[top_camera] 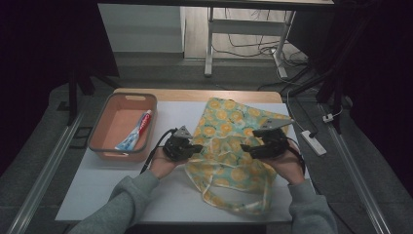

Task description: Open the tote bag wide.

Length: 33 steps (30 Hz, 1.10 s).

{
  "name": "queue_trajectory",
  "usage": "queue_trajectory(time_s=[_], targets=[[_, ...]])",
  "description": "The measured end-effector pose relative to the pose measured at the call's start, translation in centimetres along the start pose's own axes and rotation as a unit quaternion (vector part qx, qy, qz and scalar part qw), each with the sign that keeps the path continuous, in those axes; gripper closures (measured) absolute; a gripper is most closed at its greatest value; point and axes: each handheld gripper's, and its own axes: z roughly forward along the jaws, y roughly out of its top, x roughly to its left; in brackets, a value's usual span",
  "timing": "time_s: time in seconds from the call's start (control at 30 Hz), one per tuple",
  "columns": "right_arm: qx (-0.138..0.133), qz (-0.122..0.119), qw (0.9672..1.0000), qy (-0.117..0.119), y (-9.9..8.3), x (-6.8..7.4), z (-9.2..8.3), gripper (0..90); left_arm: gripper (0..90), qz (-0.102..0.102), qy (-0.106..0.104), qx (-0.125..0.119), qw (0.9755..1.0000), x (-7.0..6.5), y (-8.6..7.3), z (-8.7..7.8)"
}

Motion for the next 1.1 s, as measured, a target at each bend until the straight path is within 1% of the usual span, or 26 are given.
queue_trajectory(time_s=[0.07, 0.1, 0.17, 0.2, 0.23, 0.33, 0.37, 0.4, 0.43, 0.47, 0.53, 0.57, 0.6, 0.67, 0.7, 0.73, 0.77, 0.8, 0.83, 0.87, 0.93, 0.97, 1.0, 1.03, 1.07, 1.1], targets=[[0.004, -0.012, 0.9996, 0.026, 0.7, 1.3, 0.9, 29.8, 89.3, -0.002, -0.001, -0.002, 1.0, 0.1, 0.0, -0.1], [0.017, -0.022, 0.9991, 0.033, 1.1, 2.0, 1.9, 27.9, 89.3, -0.003, -0.001, -0.002, 1.0, 0.1, 0.0, -0.1], [0.037, -0.029, 0.9984, 0.033, 1.3, 2.4, 3.1, 25.1, 89.3, -0.005, -0.002, -0.003, 1.0, 0.2, 0.0, -0.1], [0.037, -0.029, 0.9984, 0.033, 1.3, 2.4, 3.1, 25.1, 89.3, -0.005, -0.002, -0.003, 1.0, 0.2, 0.0, -0.1], [0.046, -0.028, 0.9979, 0.036, 1.3, 2.6, 3.8, 23.7, 89.3, -0.007, -0.002, -0.005, 1.0, 0.2, 0.0, -0.1], [0.076, -0.02, 0.9946, 0.068, 1.1, 2.9, 6.0, 20.3, 89.3, -0.007, -0.003, -0.004, 1.0, 0.2, 0.0, 0.0], [0.091, -0.025, 0.9932, 0.068, 1.0, 3.1, 6.8, 19.2, 89.3, -0.007, -0.003, -0.004, 1.0, 0.2, 0.0, 0.0], [0.119, -0.036, 0.9907, 0.055, 0.7, 3.4, 8.1, 19.2, 89.3, -0.009, -0.004, -0.005, 0.9999, 0.2, 0.0, 0.0], [0.119, -0.036, 0.9907, 0.055, 0.7, 3.4, 8.1, 19.2, 89.3, -0.008, -0.003, -0.005, 1.0, 0.2, 0.0, 0.0], [0.137, -0.035, 0.9888, 0.047, 0.2, 3.3, 9.2, 22.7, 89.3, -0.008, -0.003, -0.006, 0.9999, 0.2, 0.0, 0.0], [0.154, -0.033, 0.9871, 0.03, -0.4, 3.0, 9.9, 30.8, 89.3, -0.009, -0.003, -0.007, 0.9999, 0.2, 0.0, 0.0], [0.157, -0.033, 0.9866, 0.028, -0.6, 2.8, 10.2, 41.1, 89.3, -0.009, -0.003, -0.007, 0.9999, 0.2, 0.0, -0.1], [0.157, -0.033, 0.9866, 0.028, -0.6, 2.8, 10.2, 41.1, 89.3, -0.009, -0.004, -0.008, 0.9999, 0.2, 0.0, -0.1], [0.163, -0.025, 0.9856, 0.037, -1.1, 2.4, 10.3, 65.1, 89.3, -0.01, -0.004, -0.009, 0.9999, 0.3, 0.0, -0.1], [0.159, -0.016, 0.9865, 0.036, -1.2, 2.0, 10.2, 87.0, 89.2, -0.01, -0.004, -0.01, 0.9999, 0.3, 0.0, -0.1], [0.159, -0.016, 0.9865, 0.036, -1.2, 2.0, 10.2, 87.0, 89.2, -0.01, -0.005, -0.011, 0.9999, 0.2, 0.0, -0.2], [0.14, -0.002, 0.9895, 0.034, -1.0, 1.4, 9.5, 90.0, 89.1, -0.011, -0.007, -0.013, 0.9998, 0.2, 0.0, -0.2], [0.14, -0.002, 0.9895, 0.034, -1.0, 1.4, 9.5, 90.0, 89.1, -0.011, -0.009, -0.017, 0.9997, 0.2, 0.0, -0.3], [0.116, 0.004, 0.9928, 0.031, -0.7, 1.0, 8.7, 90.0, 85.6, -0.012, -0.011, -0.023, 0.9996, 0.1, 0.1, -0.5], [0.102, 0.008, 0.9943, 0.029, -0.5, 0.7, 8.2, 90.0, 82.2, -0.013, -0.01, -0.028, 0.9995, 0.0, 0.1, -0.7], [0.076, 0.017, 0.9968, 0.017, -0.1, 0.0, 7.3, 90.0, 75.3, -0.008, -0.007, -0.037, 0.9992, -0.2, 0.2, -1.2], [0.062, 0.023, 0.9977, 0.014, 0.0, -0.4, 6.8, 90.0, 70.4, -0.007, -0.005, -0.042, 0.9991, -0.3, 0.3, -1.5], [0.062, 0.023, 0.9977, 0.014, 0.0, -0.4, 6.8, 90.0, 70.4, -0.007, -0.003, -0.047, 0.9989, -0.4, 0.3, -1.8], [0.037, 0.037, 0.9986, 0.012, 0.4, -1.4, 6.1, 90.0, 63.1, -0.006, -0.001, -0.05, 0.9987, -0.5, 0.3, -2.1], [0.037, 0.037, 0.9986, 0.012, 0.4, -1.4, 6.1, 90.0, 63.1, -0.005, 0.002, -0.054, 0.9985, -0.5, 0.3, -2.4], [0.028, 0.042, 0.9987, 0.011, 0.6, -1.9, 5.9, 90.0, 60.6, -0.004, 0.003, -0.056, 0.9984, -0.6, 0.3, -2.7]])
